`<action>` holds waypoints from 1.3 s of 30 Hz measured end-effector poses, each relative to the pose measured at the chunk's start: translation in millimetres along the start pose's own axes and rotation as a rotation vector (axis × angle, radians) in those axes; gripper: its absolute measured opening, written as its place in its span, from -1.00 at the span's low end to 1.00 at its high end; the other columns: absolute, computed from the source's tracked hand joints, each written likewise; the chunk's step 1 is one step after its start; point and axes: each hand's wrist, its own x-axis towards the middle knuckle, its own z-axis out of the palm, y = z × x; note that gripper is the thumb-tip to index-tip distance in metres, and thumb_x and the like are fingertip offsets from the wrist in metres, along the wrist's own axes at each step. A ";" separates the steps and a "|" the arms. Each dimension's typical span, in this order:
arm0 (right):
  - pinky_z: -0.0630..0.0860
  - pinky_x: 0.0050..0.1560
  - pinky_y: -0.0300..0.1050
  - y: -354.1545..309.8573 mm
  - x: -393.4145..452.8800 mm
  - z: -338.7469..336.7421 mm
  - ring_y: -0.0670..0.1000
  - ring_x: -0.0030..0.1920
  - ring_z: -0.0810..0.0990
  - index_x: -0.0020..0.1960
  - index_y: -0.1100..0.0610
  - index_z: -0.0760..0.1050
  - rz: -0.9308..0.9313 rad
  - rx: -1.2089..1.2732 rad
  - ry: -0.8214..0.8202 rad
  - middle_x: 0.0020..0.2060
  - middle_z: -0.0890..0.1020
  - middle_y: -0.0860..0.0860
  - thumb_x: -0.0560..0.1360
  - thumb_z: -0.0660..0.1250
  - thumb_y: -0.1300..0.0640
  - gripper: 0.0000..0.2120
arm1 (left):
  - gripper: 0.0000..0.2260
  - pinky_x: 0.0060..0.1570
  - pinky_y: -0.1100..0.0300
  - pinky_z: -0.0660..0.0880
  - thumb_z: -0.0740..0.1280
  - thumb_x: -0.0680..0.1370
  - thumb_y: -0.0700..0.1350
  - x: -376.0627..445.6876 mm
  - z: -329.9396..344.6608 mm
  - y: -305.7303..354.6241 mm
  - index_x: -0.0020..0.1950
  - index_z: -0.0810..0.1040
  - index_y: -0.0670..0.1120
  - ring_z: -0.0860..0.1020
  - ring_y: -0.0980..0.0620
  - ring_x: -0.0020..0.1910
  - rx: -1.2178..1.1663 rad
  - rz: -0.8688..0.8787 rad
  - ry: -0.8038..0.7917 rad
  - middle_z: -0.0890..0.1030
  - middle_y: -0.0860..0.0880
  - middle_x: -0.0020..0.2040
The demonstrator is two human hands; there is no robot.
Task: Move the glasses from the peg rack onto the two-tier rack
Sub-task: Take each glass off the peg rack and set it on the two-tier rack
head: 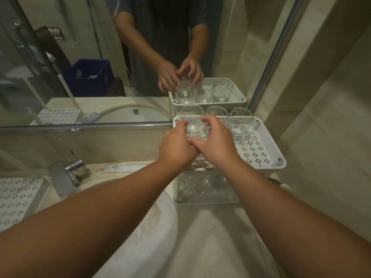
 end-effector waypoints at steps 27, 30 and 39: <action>0.48 0.05 -0.03 114.6 -128.0 -19.3 0.03 0.01 0.53 0.07 0.17 0.57 -0.199 -0.132 0.149 -0.05 0.60 0.00 0.46 0.43 0.24 -0.81 | -0.71 -0.14 0.04 0.54 0.39 0.43 -0.35 -113.3 61.8 -32.3 0.14 0.62 -0.18 0.56 -0.06 -0.08 0.002 0.722 0.069 0.59 -0.11 0.03; 0.45 0.11 -0.08 134.1 -134.0 -6.7 0.03 0.10 0.51 0.19 0.13 0.53 -0.028 -0.192 -0.024 0.04 0.59 -0.01 0.50 0.40 0.12 -0.72 | -0.67 -0.13 0.04 0.58 0.38 0.50 -0.22 -120.8 82.9 -42.8 0.27 0.54 -0.05 0.58 0.04 -0.05 0.032 0.467 -0.089 0.53 0.00 0.18; 0.30 0.37 -0.05 158.0 -92.2 17.9 0.17 0.41 0.31 0.50 0.13 0.25 0.073 -0.503 -0.268 0.42 0.36 0.15 0.53 0.34 0.03 -0.40 | -0.56 0.12 0.04 0.54 0.35 0.53 -0.09 -108.3 125.5 -50.6 0.42 0.42 0.04 0.61 -0.01 0.03 0.061 0.041 -0.240 0.45 -0.03 0.34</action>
